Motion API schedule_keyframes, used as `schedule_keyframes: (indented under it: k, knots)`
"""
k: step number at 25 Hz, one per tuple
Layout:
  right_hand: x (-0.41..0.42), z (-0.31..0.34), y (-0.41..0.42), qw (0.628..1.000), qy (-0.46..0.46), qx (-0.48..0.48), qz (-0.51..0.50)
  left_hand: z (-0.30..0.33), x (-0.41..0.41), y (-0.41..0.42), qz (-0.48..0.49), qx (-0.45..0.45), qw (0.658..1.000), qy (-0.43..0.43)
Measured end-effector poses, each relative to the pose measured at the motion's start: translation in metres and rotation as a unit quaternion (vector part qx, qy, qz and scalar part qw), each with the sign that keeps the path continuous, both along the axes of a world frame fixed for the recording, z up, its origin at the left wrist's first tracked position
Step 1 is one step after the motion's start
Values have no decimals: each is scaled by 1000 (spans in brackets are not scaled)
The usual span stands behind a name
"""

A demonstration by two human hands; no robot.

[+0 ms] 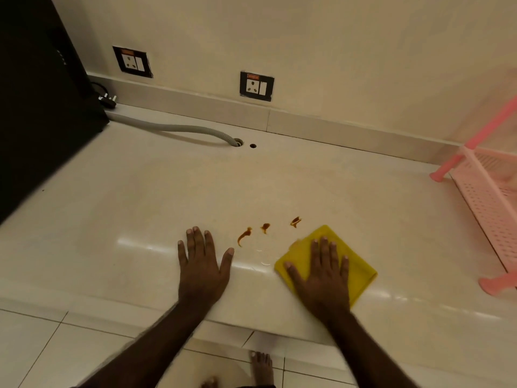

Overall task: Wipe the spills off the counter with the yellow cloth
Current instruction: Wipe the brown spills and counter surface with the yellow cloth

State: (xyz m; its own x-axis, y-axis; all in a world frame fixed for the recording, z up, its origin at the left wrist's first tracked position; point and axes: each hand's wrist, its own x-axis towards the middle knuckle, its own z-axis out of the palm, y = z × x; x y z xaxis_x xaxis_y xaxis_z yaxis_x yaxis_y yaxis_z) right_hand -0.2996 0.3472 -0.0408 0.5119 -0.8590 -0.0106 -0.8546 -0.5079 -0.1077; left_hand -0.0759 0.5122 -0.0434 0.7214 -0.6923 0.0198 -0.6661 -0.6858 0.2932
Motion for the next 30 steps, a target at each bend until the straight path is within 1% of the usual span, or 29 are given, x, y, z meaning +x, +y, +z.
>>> schedule_keyframes:
  k: [2,5,7,10,12,14,17,20,22,25,27,30]
  knots:
    - [4,10,-20,998,-1,24,-54,-2,2,1,-3,1,1000,0]
    - [20,17,-22,996,-6,52,-71,-4,3,2,-4,5,1000,-4]
    - [24,12,-2,998,-7,46,-51,-4,1,1,-7,8,1000,-8]
    - [39,2,56,999,-26,13,-26,-4,1,1,-9,11,1000,-25]
    - [58,-4,87,998,-48,1,-40,-4,2,2,-11,18,999,-28]
    - [73,-6,94,997,-52,-3,-60,-3,1,2,-13,18,999,-23]
    - [72,-2,66,995,-42,10,-91,-3,3,3,-16,15,1000,-13]
    - [39,-3,15,988,-51,4,-148,-3,3,4,-19,2,1000,-3]
    - [12,-5,-21,985,-64,3,-158,-3,4,4,-17,1,1000,2]
    - [6,2,-67,989,-46,37,-136,-2,4,3,-13,-3,1000,1]
    - [19,7,-81,995,-18,54,-86,-1,3,3,-13,2,1000,-1]
    - [26,8,-75,998,15,61,-3,-1,3,3,-11,13,1000,5]
